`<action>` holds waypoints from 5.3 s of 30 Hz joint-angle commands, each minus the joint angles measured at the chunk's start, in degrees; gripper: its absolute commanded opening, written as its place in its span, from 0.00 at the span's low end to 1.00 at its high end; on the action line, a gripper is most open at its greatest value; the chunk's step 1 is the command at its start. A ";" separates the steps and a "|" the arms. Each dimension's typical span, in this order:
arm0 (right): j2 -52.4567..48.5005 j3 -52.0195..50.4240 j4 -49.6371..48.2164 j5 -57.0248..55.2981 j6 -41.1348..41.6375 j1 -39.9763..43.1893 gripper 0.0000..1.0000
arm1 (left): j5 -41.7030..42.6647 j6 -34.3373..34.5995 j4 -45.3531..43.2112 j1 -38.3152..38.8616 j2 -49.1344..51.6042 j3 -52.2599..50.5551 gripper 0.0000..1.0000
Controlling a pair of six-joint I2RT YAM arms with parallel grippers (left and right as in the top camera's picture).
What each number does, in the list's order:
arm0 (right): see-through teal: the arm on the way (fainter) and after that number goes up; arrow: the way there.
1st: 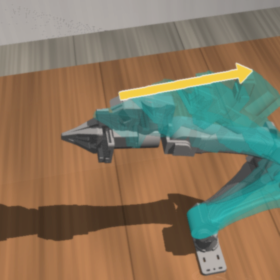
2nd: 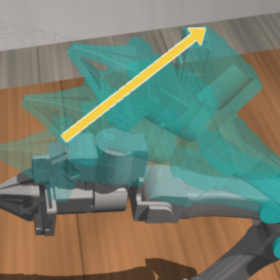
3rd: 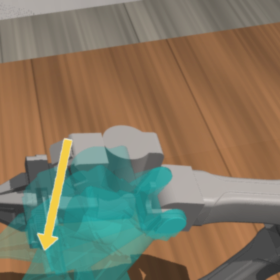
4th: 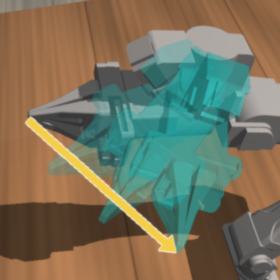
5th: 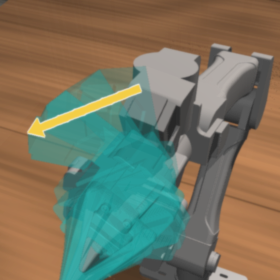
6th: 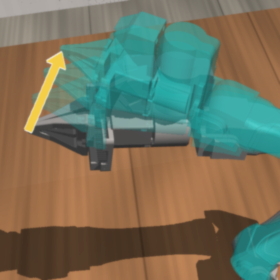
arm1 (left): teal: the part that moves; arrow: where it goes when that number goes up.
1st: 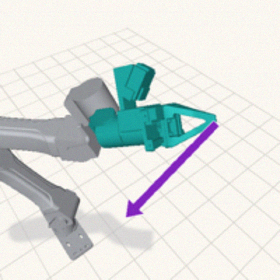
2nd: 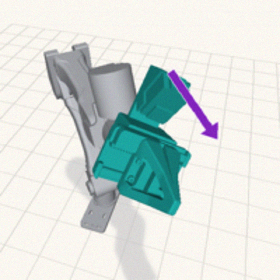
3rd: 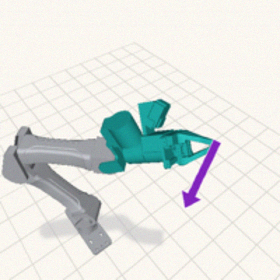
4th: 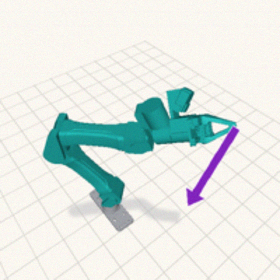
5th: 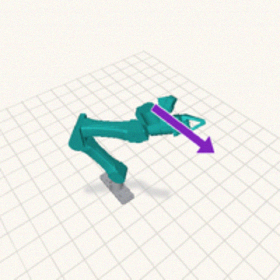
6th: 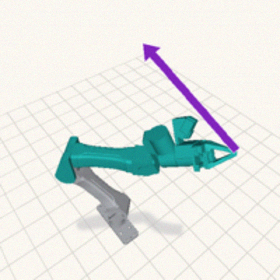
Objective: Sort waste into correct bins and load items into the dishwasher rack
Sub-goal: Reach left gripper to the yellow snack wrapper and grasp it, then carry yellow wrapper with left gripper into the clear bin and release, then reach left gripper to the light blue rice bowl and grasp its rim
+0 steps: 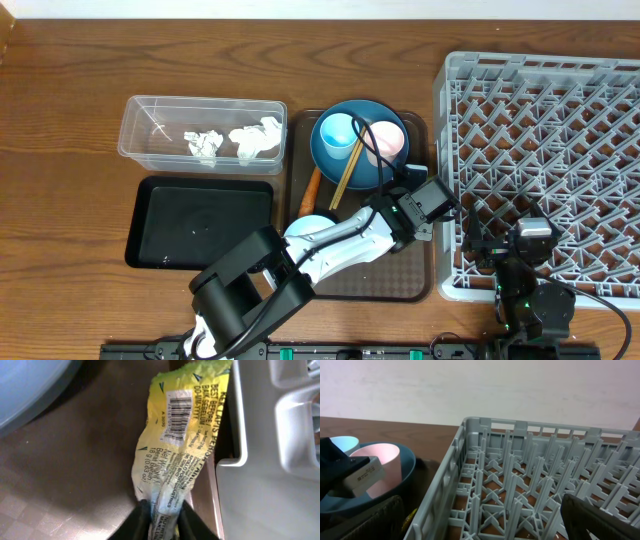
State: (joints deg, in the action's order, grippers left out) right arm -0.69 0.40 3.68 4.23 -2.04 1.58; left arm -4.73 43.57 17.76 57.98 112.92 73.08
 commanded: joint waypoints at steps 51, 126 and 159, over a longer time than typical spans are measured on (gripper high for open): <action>0.31 -0.09 0.22 -0.17 0.72 0.37 0.99 | 1.31 -11.65 8.02 -57.05 -15.56 -0.52 0.37; 0.31 -0.09 0.22 -0.17 0.72 0.37 0.99 | -1.29 3.04 27.36 -4.52 -27.93 -13.09 0.34; 0.31 -0.09 0.22 -0.17 0.72 0.37 0.99 | -2.21 3.10 21.70 -4.46 -18.56 -14.71 0.35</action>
State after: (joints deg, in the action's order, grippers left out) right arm -0.69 0.40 3.68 4.23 -2.02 1.58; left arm -5.58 46.50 39.42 53.43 93.65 59.48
